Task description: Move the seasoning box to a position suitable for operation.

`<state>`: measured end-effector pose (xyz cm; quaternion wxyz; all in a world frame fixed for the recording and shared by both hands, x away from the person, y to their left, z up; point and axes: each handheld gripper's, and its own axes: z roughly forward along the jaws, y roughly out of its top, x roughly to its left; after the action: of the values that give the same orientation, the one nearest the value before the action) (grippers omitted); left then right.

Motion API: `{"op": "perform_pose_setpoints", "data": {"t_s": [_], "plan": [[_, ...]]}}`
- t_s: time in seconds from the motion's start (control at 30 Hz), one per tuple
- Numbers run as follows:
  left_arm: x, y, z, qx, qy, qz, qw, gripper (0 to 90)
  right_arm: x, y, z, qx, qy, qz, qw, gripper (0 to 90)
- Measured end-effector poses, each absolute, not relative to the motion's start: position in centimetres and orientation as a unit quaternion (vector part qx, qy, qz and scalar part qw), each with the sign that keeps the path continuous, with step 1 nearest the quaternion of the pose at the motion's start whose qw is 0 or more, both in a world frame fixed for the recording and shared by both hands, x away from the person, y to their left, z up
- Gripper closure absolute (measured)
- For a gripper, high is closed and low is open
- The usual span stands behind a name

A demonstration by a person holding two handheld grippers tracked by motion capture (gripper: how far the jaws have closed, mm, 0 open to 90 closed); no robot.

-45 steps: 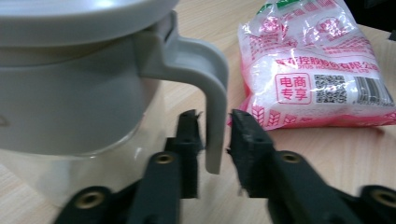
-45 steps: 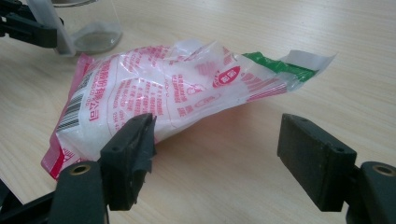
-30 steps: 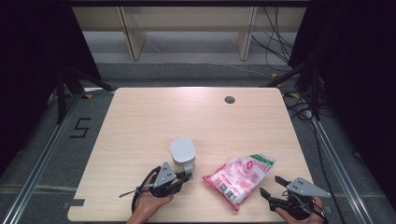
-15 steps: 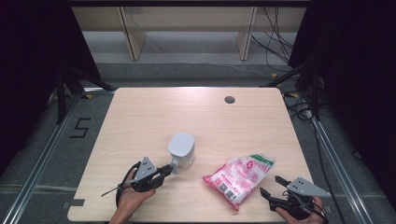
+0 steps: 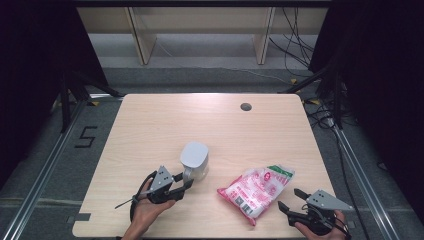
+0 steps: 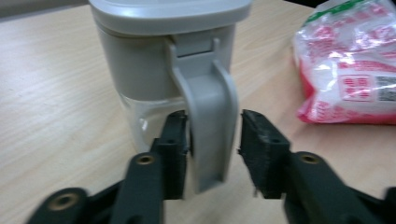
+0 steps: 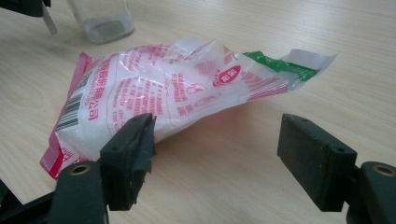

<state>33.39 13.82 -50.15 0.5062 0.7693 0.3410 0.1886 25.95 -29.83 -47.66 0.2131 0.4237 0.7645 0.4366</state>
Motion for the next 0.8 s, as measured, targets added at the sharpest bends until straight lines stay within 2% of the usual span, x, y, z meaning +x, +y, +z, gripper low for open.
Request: {"op": "perform_pose_setpoints", "data": {"t_s": [0.07,0.2,0.27,0.47,0.8], "plan": [[33.6,14.0,-50.1,0.771,0.342,0.193,0.502,67.8,25.9,-29.8,-47.6,0.425,0.763,0.441,0.207,28.2],[34.0,14.4,-50.2,0.764,0.350,0.206,0.501,67.9,25.9,-29.9,-47.6,0.423,0.764,0.440,0.209,28.2],[34.4,15.0,-50.2,0.761,0.357,0.237,0.488,67.8,25.9,-29.8,-47.6,0.426,0.763,0.437,0.214,28.2],[35.6,15.6,-50.5,0.745,0.382,0.265,0.479,67.9,25.9,-29.9,-47.6,0.429,0.761,0.436,0.217,28.2],[37.7,15.3,-50.5,0.743,0.388,0.278,0.469,70.0,26.1,-29.9,-47.6,0.428,0.764,0.437,0.205,28.2]]}}
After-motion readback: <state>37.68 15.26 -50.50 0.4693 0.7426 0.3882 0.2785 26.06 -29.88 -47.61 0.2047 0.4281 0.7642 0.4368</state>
